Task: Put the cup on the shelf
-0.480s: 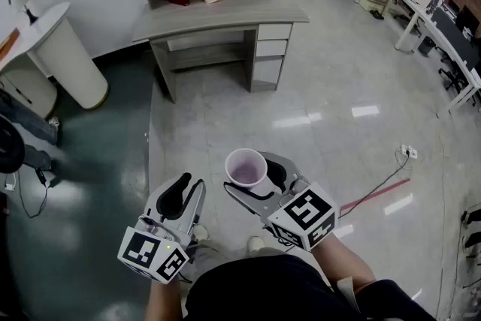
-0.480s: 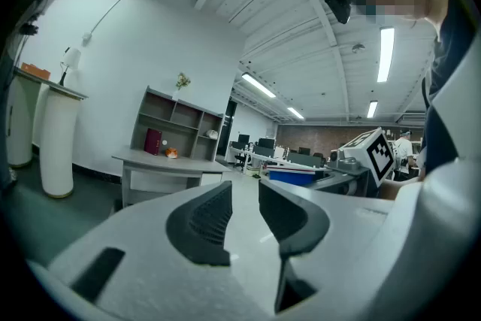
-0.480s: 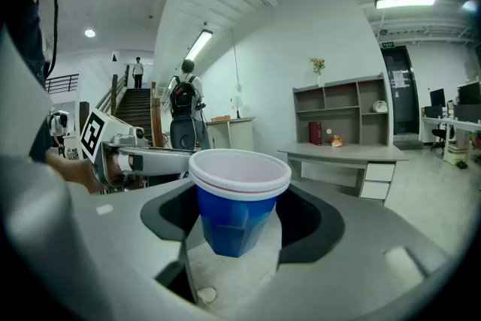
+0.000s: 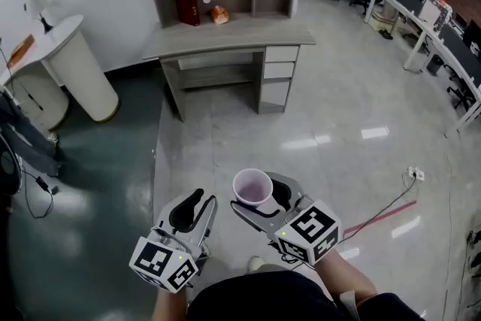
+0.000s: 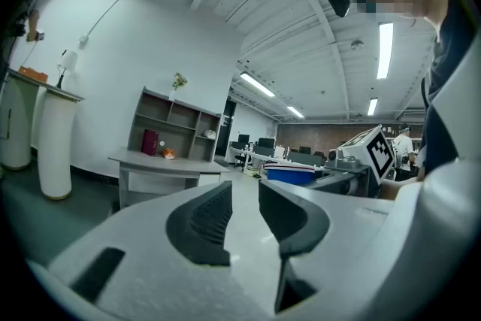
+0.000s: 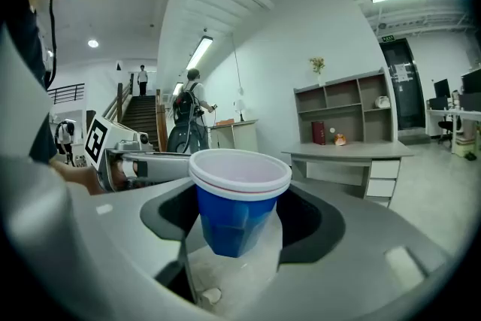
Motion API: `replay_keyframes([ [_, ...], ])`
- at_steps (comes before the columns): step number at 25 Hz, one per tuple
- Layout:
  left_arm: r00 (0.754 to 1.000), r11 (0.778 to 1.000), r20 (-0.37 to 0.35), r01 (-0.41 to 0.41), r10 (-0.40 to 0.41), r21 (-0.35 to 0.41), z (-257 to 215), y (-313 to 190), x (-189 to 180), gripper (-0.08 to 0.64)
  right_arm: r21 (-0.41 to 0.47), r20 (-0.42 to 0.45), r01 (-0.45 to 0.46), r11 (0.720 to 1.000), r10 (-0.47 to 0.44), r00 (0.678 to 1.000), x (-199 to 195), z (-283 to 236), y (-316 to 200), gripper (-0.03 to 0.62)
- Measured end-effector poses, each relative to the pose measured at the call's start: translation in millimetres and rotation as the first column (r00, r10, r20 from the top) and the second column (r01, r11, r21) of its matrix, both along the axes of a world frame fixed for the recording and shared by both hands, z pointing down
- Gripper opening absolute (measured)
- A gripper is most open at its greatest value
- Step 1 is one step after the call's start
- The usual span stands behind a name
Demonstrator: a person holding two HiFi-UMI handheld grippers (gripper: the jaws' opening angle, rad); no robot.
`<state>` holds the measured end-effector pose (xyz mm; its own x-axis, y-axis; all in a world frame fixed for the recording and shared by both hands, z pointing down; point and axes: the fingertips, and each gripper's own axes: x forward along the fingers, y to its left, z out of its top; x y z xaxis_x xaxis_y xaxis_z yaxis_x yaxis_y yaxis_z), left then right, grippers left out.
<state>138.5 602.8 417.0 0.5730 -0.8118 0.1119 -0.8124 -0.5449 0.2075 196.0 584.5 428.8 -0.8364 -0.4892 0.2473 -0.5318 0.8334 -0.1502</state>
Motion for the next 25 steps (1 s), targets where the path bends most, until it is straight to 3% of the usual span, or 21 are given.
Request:
replay_keyframes([
  [7,1.000,1.000,0.005,-0.004,0.004,-0.010,-6.2,-16.4,1.8,0.097,-0.002,-0.007,0.002,1.000,-0.002,1.000,-2.6,-1.4,-16.3,0.311],
  [18,0.997,1.000,-0.072,-0.021,0.022,0.012,-16.3,-102.1,-54.4,0.074,-0.003,-0.029,-0.048,0.999,0.048,0.998,-49.7,-6.6,-91.0,0.311],
  [25,0.997,0.999,-0.066,-0.040,0.042,0.032,-20.0,-159.2,-89.8,0.022,0.006,-0.030,-0.068,0.998,0.068,0.997,-85.7,-11.8,-146.6,0.311],
])
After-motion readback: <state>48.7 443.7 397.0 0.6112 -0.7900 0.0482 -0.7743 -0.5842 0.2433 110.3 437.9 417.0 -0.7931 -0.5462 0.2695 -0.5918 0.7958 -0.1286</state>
